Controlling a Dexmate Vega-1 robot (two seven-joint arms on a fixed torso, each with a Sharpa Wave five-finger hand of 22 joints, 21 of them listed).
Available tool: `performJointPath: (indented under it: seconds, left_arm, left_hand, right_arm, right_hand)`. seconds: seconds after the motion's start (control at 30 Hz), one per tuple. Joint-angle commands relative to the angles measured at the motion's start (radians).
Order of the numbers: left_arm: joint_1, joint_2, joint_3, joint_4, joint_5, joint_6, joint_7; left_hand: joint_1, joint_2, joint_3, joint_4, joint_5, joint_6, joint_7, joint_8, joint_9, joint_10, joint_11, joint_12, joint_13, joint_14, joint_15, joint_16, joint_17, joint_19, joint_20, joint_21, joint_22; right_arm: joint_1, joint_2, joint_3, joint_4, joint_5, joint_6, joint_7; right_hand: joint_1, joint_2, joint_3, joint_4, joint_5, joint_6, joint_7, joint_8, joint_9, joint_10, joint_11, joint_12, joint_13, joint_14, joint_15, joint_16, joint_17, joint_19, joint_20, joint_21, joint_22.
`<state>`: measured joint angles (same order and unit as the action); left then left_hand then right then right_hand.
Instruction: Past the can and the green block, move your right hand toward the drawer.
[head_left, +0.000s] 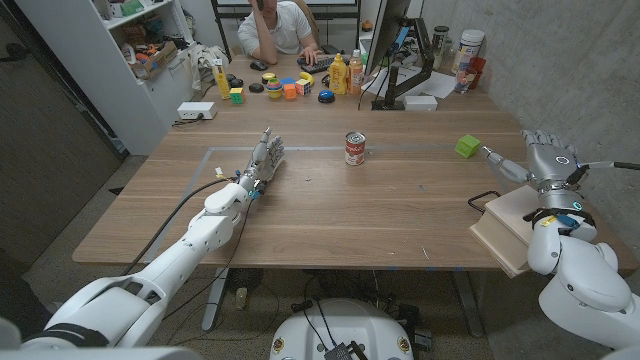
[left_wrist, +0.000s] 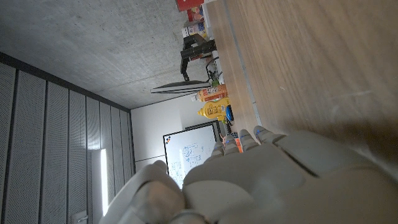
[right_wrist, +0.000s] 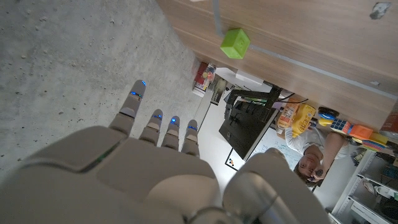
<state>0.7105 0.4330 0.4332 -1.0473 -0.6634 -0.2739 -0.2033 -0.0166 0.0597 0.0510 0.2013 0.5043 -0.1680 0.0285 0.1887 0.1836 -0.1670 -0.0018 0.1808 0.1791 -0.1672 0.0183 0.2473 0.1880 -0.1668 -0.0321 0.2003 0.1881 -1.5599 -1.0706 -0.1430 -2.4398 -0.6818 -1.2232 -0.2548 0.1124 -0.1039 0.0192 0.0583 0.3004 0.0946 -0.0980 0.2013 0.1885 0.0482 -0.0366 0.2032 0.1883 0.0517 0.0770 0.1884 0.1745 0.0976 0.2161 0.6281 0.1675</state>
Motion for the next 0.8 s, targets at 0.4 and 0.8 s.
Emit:
performJointPath:
  seconds: [0.4,0.8]
  left_arm:
    - [-0.027,-0.018,0.006,0.044,0.006,-0.003,-0.014]
    - [-0.026,-0.017,0.006,0.039,0.006,0.0,-0.014]
  left_hand:
    - [-0.003,0.137,-0.007,0.004,0.009,-0.258,0.0,0.003,0.005,-0.318,0.004,0.006,0.006,-0.275,0.003,0.001,0.006,-0.108,-0.017,0.003,0.003]
    - [-0.003,0.137,-0.008,0.004,0.009,-0.259,0.001,0.003,0.005,-0.318,0.005,0.006,0.006,-0.275,0.004,0.001,0.006,-0.109,-0.016,0.003,0.003]
  right_arm:
    - [-0.029,-0.031,-0.029,-0.027,0.217,-0.173,-0.114]
    - [-0.043,-0.009,-0.03,-0.024,0.208,-0.173,-0.094]
  right_hand:
    - [0.019,-0.003,-0.002,-0.002,0.013,-0.014,-0.007,-0.003,0.004,-0.011,-0.006,0.0,0.004,-0.011,0.002,-0.003,0.005,0.001,0.001,-0.022,0.003]
    - [0.035,0.005,0.001,-0.008,0.019,-0.021,-0.01,-0.005,0.004,-0.014,-0.006,0.001,0.004,-0.011,0.003,-0.003,0.005,0.001,0.001,-0.033,0.003]
